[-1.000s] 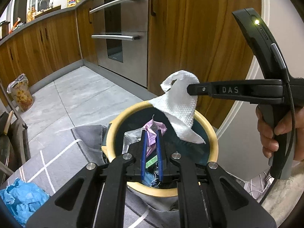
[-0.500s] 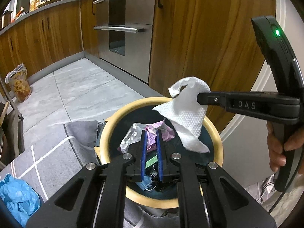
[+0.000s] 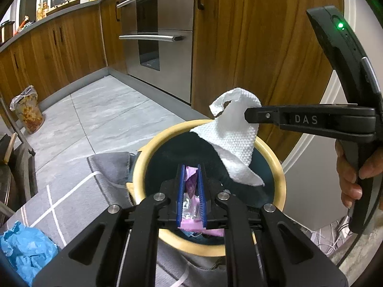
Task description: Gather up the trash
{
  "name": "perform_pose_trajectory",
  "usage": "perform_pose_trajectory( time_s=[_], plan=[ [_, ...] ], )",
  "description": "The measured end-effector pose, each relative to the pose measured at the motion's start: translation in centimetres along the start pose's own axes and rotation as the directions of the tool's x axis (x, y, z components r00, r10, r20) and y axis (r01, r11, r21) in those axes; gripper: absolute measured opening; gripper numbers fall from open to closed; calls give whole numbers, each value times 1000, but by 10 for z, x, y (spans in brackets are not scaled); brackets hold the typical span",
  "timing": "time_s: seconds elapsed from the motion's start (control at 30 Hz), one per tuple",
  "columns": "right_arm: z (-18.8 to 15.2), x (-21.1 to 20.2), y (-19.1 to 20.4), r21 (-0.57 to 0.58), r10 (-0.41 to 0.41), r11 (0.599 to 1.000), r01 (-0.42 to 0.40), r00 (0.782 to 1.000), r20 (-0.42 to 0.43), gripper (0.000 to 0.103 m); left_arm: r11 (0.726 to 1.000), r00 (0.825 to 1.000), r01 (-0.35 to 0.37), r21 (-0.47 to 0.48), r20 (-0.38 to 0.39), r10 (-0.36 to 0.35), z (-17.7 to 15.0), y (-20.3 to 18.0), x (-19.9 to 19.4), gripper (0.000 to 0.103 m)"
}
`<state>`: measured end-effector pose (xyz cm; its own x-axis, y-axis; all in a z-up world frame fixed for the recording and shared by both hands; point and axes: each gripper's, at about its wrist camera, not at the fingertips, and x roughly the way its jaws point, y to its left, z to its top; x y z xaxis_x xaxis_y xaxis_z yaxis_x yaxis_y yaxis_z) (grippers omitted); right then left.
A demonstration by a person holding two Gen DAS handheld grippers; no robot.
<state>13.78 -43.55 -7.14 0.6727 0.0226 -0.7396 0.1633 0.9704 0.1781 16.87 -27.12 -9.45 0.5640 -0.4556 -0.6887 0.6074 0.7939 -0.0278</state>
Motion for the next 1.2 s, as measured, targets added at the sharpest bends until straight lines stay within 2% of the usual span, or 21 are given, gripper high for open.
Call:
perform_pose_trajectory(
  time_s=[0.17,0.23,0.3,0.37,0.4,0.6,0.77,0.87,0.97,1.2],
  plan=[
    [1,-3,7,-19,2,1000,-2,1000,3,13,999,999,-33,-9,14,33,-4,12,-15,22],
    [2,-5,9,-24,4,1000,-4,1000,8,19,999,999,-44,-14,15,45,-6,17,-20,26],
    [2,-9,11,-23,3,1000,-3,1000,20,34,998,998,-59,-19,18,59,-8,21,-26,30],
    [3,-12,13,-22,2,1000,-2,1000,29,40,997,997,-75,-22,25,75,-9,25,-33,36],
    [3,-13,14,-20,0,1000,1,1000,31,48,997,996,-80,-24,28,81,-9,27,-37,38],
    [0,-28,25,-32,-7,999,9,998,69,78,994,992,-109,-28,60,111,-12,31,-62,53],
    [-3,-40,37,-42,2,999,2,996,86,93,990,985,-141,-30,93,143,-18,34,-85,74],
    [-7,-47,47,-55,-2,998,8,995,97,95,984,977,-174,-34,121,176,-22,38,-103,86],
    [-8,-55,59,-75,7,997,2,994,112,96,980,971,-191,-54,139,196,-27,45,-121,92],
    [-12,-68,86,-115,30,993,-15,992,125,97,969,958,-231,-92,151,243,-40,64,-155,96]
  ],
)
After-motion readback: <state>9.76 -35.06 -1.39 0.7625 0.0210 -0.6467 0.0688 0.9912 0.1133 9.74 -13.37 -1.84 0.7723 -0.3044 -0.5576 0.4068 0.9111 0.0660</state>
